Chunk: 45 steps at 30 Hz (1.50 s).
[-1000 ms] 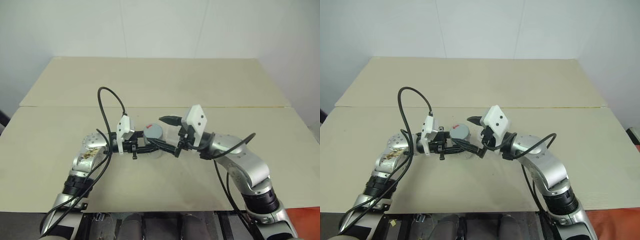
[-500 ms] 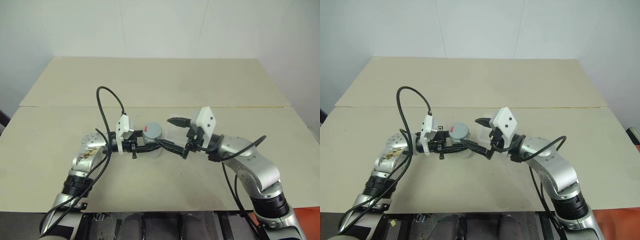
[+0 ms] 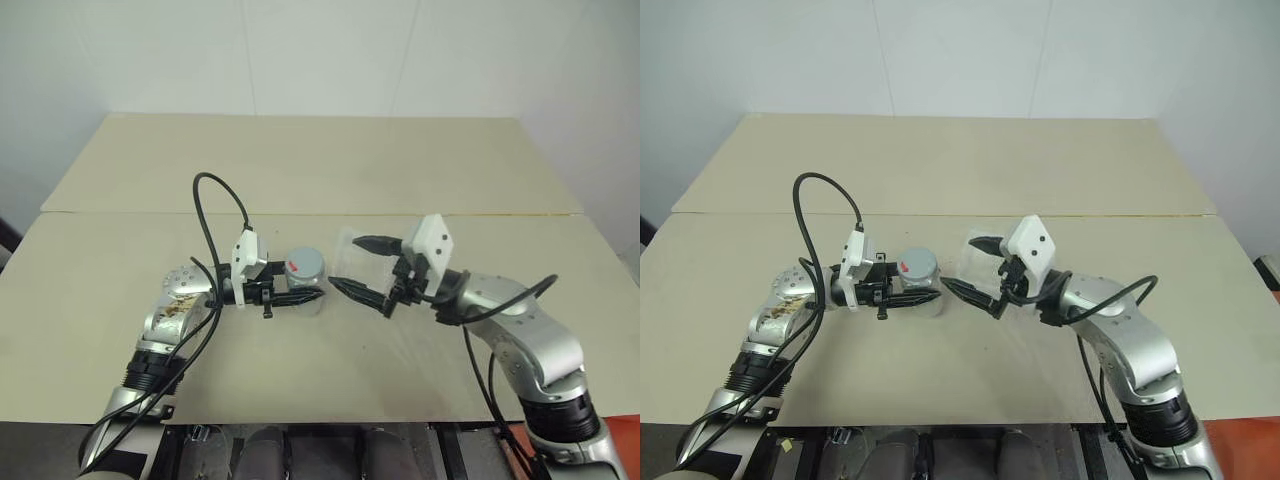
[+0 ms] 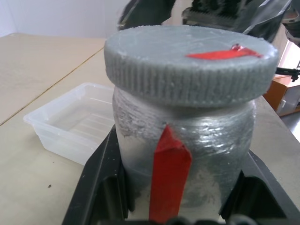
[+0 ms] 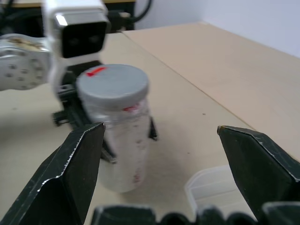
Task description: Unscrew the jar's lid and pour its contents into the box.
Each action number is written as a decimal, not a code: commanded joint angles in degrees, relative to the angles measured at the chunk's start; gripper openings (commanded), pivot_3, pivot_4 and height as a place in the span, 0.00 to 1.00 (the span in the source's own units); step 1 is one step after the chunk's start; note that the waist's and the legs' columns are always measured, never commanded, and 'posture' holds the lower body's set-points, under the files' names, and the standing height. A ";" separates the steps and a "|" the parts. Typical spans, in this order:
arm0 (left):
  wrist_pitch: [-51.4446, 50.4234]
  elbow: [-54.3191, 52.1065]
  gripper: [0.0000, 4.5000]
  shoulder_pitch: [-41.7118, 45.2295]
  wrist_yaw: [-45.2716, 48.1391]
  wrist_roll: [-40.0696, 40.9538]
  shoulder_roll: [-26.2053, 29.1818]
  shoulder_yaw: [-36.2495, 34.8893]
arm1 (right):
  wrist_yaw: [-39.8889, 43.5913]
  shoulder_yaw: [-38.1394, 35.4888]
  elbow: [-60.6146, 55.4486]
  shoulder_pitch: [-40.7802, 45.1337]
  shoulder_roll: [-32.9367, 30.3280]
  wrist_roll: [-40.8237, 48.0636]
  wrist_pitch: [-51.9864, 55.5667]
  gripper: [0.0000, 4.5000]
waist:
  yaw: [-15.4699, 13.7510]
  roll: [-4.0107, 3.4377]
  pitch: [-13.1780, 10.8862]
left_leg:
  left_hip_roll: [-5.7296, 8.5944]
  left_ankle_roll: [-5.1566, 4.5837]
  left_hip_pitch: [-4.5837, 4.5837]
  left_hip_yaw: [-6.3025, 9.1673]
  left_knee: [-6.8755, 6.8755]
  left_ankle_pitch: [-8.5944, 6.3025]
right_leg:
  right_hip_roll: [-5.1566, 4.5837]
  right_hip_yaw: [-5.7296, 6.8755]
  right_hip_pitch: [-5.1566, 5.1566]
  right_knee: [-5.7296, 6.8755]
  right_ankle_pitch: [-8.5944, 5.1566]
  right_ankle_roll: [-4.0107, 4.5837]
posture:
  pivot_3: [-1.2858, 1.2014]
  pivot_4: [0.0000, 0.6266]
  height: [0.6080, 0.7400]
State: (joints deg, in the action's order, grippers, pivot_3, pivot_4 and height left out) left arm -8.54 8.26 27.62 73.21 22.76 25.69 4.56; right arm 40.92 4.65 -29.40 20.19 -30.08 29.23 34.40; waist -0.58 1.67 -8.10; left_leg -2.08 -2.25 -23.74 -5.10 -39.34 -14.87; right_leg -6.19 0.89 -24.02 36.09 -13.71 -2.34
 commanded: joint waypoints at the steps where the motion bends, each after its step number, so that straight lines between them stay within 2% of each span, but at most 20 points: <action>1: 0.85 -0.96 0.43 1.15 0.33 0.72 -0.07 -0.23 | 0.34 -0.57 -2.80 0.78 0.52 1.84 -0.59 1.00 | 0.11 0.00 0.00 | 0.00 0.00 0.00 0.00 0.00 0.00 | 0.00 0.00 -0.01 0.00 0.00 0.00 | 0.52 0.24 1.00; 17: 0.51 -1.39 0.43 0.88 -0.11 0.66 -0.10 -0.37 | -2.38 8.26 2.76 8.60 8.79 -3.25 -1.18 1.00 | 0.10 0.00 0.00 | -0.01 0.00 -0.05 0.00 -0.12 0.00 | 0.00 0.01 -0.02 0.08 0.00 0.00 | 0.52 0.24 1.00; 45: -0.22 -2.93 0.43 0.01 -0.59 1.03 0.47 -0.42 | -1.26 9.40 5.25 10.65 12.19 -5.74 -1.64 1.00 | 0.17 0.00 0.00 | -0.05 -0.03 -0.07 0.00 -0.28 -0.02 | 0.02 0.03 -0.02 0.10 0.00 0.00 | 0.52 0.24 1.00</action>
State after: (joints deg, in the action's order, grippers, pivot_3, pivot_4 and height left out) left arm -8.76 7.60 27.62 72.66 22.78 25.69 4.64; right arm 39.43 14.60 -22.92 29.72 -18.40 23.28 34.32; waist -0.42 1.67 -8.10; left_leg -2.13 -2.27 -23.81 -5.10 -39.63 -14.88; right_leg -6.17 0.92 -24.03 36.19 -13.71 -2.35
